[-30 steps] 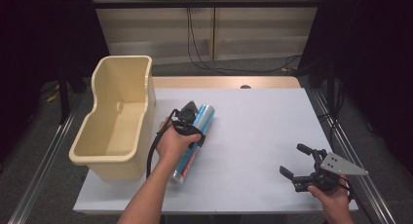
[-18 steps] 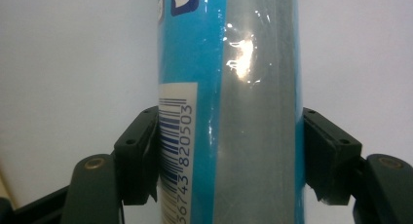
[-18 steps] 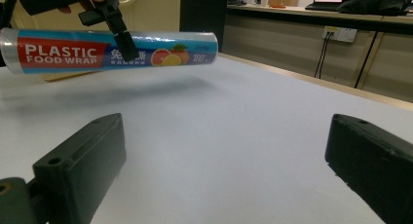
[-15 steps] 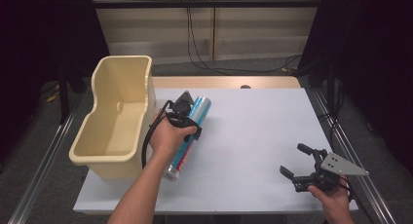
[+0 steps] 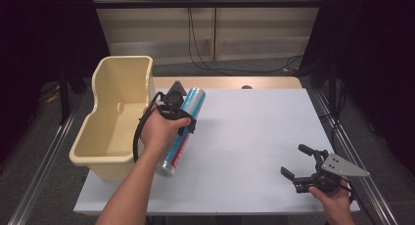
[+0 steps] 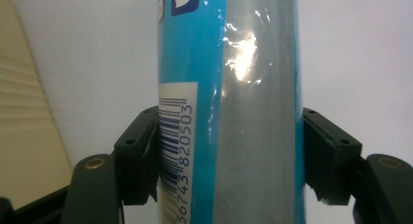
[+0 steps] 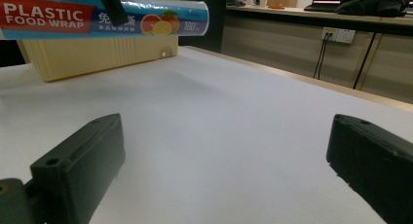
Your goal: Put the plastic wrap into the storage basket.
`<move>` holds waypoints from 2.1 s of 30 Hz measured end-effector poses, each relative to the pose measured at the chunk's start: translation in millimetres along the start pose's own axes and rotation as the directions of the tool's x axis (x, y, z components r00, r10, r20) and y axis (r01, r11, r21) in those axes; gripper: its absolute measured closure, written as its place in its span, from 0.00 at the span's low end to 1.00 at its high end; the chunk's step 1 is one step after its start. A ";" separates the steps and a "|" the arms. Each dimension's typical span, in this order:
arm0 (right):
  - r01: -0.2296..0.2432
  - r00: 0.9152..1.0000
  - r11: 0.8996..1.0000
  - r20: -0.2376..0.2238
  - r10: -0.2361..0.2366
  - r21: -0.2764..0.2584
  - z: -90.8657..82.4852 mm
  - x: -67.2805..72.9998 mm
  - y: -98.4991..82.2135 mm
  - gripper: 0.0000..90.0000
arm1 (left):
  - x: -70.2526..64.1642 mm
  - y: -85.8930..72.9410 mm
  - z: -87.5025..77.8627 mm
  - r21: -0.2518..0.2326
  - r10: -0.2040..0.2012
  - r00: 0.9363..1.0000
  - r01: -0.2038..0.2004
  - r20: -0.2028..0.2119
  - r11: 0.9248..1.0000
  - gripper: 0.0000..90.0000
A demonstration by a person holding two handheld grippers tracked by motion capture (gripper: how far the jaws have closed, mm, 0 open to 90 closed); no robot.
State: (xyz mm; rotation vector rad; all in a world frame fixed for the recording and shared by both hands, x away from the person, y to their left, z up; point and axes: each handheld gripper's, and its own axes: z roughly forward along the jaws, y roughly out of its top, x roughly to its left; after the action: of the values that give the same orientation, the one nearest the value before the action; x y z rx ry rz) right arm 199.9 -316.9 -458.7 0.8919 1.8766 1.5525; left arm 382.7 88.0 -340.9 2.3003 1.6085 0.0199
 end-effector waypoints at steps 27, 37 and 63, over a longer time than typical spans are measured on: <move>-0.008 1.000 1.000 0.005 0.008 -0.007 0.4 -0.1 0.6 0.00 | 11.9 0.9 -59.9 -0.054 -0.059 0.998 0.058 -0.016 0.997 0.36; -0.006 1.000 1.000 0.006 0.006 -0.005 0.1 0.6 0.6 0.00 | 22.8 -3.9 -76.7 -0.058 -0.084 0.996 0.083 -0.010 0.995 0.36; -0.006 1.000 1.000 0.007 0.006 -0.001 0.6 0.3 0.8 0.00 | 61.0 -16.8 -112.8 -0.097 -0.166 0.984 0.160 -0.060 0.982 0.36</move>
State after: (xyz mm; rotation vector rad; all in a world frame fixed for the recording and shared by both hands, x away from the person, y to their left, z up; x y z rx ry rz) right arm 200.3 -316.3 -458.0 0.9025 1.8700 1.5517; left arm 367.0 178.4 -249.8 2.1147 1.7865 0.1313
